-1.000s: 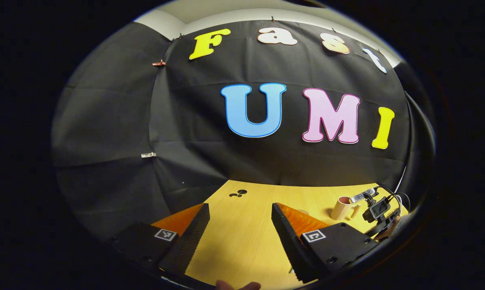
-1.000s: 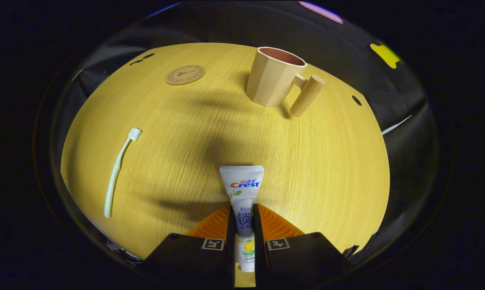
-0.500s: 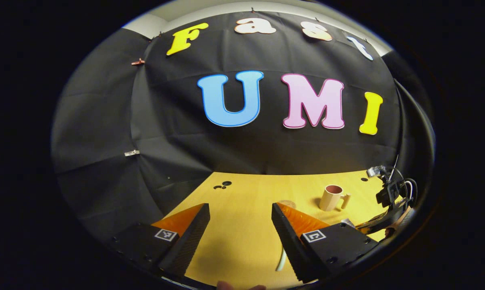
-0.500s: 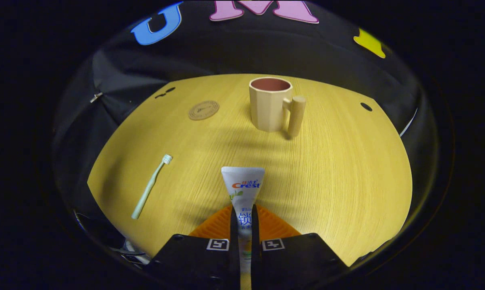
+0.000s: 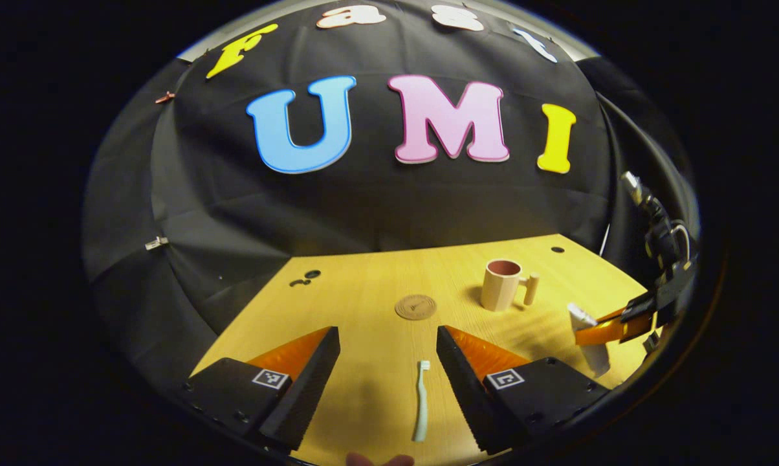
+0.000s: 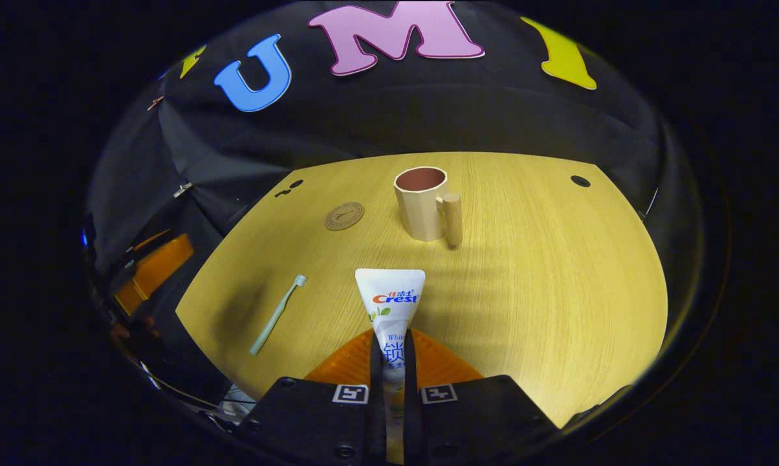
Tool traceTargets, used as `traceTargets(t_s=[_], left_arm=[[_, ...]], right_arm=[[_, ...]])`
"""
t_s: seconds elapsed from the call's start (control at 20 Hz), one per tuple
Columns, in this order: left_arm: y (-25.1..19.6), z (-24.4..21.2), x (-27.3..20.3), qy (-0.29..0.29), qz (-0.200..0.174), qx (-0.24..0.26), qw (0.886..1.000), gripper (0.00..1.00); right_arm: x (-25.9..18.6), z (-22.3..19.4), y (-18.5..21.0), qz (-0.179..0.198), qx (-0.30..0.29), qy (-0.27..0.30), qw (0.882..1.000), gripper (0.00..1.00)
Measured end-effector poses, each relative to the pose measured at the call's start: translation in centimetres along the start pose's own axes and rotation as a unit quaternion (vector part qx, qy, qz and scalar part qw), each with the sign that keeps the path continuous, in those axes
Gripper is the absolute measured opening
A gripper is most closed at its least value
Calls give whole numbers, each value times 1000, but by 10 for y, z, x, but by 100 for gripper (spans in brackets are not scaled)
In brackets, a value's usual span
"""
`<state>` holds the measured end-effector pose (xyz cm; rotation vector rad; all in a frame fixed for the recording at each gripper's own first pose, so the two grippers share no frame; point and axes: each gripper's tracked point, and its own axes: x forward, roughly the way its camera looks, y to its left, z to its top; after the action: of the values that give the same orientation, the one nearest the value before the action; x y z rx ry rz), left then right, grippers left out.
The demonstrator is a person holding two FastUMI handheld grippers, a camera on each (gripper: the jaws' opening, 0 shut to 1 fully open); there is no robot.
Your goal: Put the toothbrush and toothpaste on the desktop into the cup, then pick up the cup and place it on the coaster on the desktop.
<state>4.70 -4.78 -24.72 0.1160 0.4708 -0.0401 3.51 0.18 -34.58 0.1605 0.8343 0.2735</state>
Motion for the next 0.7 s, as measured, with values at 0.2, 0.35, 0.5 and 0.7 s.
traceTargets(t_s=[0.2, 0.35, 0.5, 0.7], left_arm=[[-11, -66, 38, 76, 1, -2, 997, 96], [-19, -97, 53, 116, -6, -13, 993, 96], [-24, -121, 65, 153, -11, -17, 988, 96], [-25, -137, 72, 176, -12, 2, 984, 96]], right_arm=[[-20, 0, -13, 10, 1, -8, 1000, 14], [-24, 0, -22, 12, 3, -10, 1000, 14], [-25, -2, -33, 15, 11, -8, 1000, 14], [-24, -5, -45, 13, 21, -6, 1000, 14]])
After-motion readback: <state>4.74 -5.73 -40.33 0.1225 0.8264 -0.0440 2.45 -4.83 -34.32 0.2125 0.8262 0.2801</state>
